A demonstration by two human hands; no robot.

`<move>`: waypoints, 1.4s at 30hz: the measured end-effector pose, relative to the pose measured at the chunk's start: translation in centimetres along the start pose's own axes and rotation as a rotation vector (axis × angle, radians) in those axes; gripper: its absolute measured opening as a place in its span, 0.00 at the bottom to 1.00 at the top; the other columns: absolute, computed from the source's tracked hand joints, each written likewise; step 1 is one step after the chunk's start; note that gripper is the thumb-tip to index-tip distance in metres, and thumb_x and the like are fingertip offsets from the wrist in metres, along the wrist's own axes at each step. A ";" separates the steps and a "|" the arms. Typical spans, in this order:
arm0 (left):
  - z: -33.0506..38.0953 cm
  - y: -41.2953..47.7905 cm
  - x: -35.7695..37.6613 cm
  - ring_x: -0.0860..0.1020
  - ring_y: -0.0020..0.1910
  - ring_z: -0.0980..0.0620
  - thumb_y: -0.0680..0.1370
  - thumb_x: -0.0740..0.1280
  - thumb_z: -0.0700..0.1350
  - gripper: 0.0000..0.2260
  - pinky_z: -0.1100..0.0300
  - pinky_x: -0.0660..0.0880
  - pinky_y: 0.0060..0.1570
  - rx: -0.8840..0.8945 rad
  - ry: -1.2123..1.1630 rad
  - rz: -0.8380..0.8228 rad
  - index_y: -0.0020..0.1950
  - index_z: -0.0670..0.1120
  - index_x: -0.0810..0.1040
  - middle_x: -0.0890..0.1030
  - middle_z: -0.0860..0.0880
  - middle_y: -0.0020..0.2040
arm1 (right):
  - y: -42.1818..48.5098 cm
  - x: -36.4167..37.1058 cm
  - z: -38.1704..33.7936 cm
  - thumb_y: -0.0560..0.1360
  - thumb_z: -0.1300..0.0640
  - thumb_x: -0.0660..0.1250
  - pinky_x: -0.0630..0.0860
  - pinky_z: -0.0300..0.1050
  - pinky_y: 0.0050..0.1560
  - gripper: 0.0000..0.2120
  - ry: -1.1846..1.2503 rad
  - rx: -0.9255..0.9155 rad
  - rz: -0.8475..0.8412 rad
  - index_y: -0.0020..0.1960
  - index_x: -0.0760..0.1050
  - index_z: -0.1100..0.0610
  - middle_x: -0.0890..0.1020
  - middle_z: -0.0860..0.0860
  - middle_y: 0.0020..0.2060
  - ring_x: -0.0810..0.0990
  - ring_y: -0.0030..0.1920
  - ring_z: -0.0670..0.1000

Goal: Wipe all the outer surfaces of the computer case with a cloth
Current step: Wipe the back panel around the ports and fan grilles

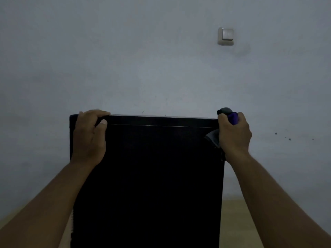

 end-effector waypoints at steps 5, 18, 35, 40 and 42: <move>-0.9 -1.4 1.7 0.46 0.81 0.56 0.84 0.58 0.56 0.22 0.56 0.48 0.77 -0.211 0.022 -0.166 0.75 0.47 0.67 0.56 0.52 0.82 | -4.7 -1.7 -4.1 0.79 0.48 0.62 0.65 0.44 0.33 0.11 -0.107 -0.133 0.000 0.47 0.67 0.56 0.74 0.52 0.37 0.72 0.36 0.49; 11.1 -4.0 3.2 0.35 0.80 0.45 0.79 0.47 0.69 0.36 0.42 0.39 0.78 -0.425 0.024 -0.387 0.83 0.52 0.48 0.31 0.46 0.80 | -14.7 -4.4 -11.6 0.79 0.57 0.67 0.66 0.26 0.33 0.06 0.182 -0.542 -0.142 0.48 0.70 0.53 0.74 0.47 0.36 0.74 0.34 0.42; 17.2 -7.5 2.1 0.74 0.68 0.41 0.77 0.47 0.72 0.24 0.36 0.75 0.60 -0.200 -0.297 -0.137 0.61 0.60 0.71 0.75 0.44 0.64 | -8.9 -0.9 3.1 0.79 0.45 0.63 0.77 0.46 0.41 0.12 0.348 0.295 -0.150 0.46 0.79 0.52 0.82 0.50 0.41 0.81 0.44 0.51; 12.0 -6.7 0.4 0.84 0.51 0.43 0.80 0.51 0.68 0.26 0.47 0.81 0.44 -0.502 -0.886 -0.154 0.58 0.50 0.76 0.84 0.44 0.50 | -13.5 -2.9 -1.2 0.81 0.48 0.63 0.72 0.39 0.32 0.09 0.322 0.087 -0.105 0.44 0.75 0.50 0.80 0.48 0.37 0.77 0.34 0.44; 11.1 -6.3 0.5 0.83 0.50 0.43 0.81 0.46 0.67 0.28 0.48 0.81 0.42 -0.585 -0.991 -0.194 0.56 0.48 0.77 0.84 0.43 0.50 | -15.0 -3.7 -2.3 0.81 0.48 0.63 0.70 0.33 0.31 0.05 0.326 0.015 -0.072 0.49 0.74 0.47 0.79 0.45 0.38 0.78 0.36 0.40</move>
Point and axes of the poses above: each hand's wrist, its own y-axis towards the middle knuckle, its own x-axis out of the palm, z = x × y, the point moved 10 cm from there along y, towards the middle knuckle
